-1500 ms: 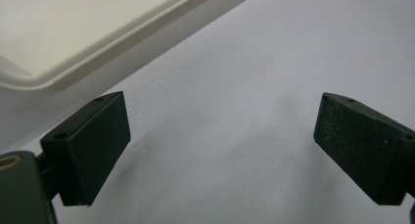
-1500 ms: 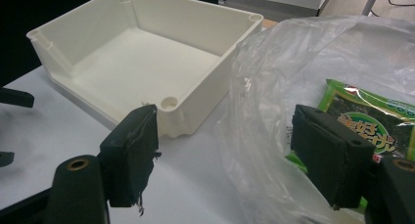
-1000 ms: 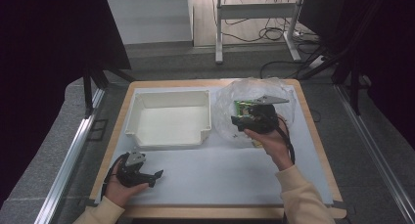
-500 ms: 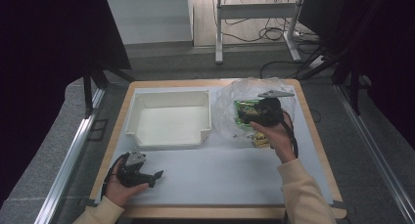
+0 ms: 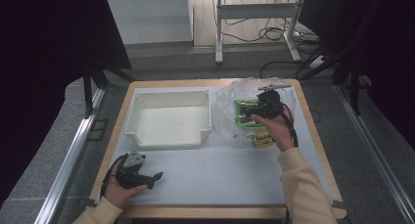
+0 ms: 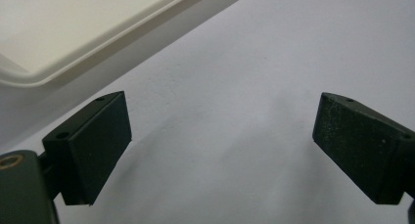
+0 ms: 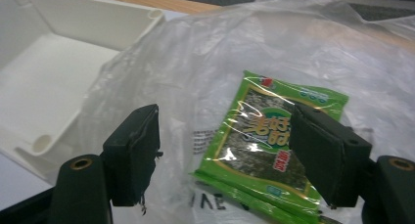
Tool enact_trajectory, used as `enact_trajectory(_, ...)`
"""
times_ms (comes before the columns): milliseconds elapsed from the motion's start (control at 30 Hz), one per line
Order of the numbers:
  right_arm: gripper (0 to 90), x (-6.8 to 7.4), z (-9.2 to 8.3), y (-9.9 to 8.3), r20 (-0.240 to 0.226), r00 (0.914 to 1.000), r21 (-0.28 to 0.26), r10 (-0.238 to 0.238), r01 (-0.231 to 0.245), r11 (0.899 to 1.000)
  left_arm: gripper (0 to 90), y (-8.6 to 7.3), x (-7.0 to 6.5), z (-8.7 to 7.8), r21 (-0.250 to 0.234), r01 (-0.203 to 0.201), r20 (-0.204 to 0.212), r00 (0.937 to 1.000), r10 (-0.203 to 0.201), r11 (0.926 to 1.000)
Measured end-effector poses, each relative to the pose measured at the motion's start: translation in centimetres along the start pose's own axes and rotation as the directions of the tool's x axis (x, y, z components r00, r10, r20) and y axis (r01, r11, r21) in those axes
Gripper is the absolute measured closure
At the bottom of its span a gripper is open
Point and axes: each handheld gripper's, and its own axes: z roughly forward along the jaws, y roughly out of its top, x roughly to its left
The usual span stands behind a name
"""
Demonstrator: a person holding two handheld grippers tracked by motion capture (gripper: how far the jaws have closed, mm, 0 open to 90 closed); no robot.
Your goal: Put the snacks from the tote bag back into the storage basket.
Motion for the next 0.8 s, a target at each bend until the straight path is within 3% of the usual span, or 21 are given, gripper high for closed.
enact_trajectory(300, 28.5, -1.6, 0.4, 1.0, 0.011, 0.9996, 0.019, 0.027, -0.027, 0.999, 7.4, 0.0, 0.0, 0.0, 0.004, 0.001, -0.009, 1.0000, -0.001, 1.0000)
enact_trajectory(467, 28.6, -2.8, 1.4, 1.2, 0.021, 0.9981, 0.057, 0.057, -0.058, 0.997, 7.4, 0.0, 0.1, -0.1, -0.001, 0.004, -0.011, 0.9999, -0.004, 1.0000)
enact_trajectory(800, 29.8, -3.7, 3.4, 0.9, 0.053, 0.9963, 0.113, 0.068, -0.073, 0.991, 7.4, -0.1, 0.1, -0.1, 0.006, -0.001, -0.016, 0.9999, 0.001, 1.0000)
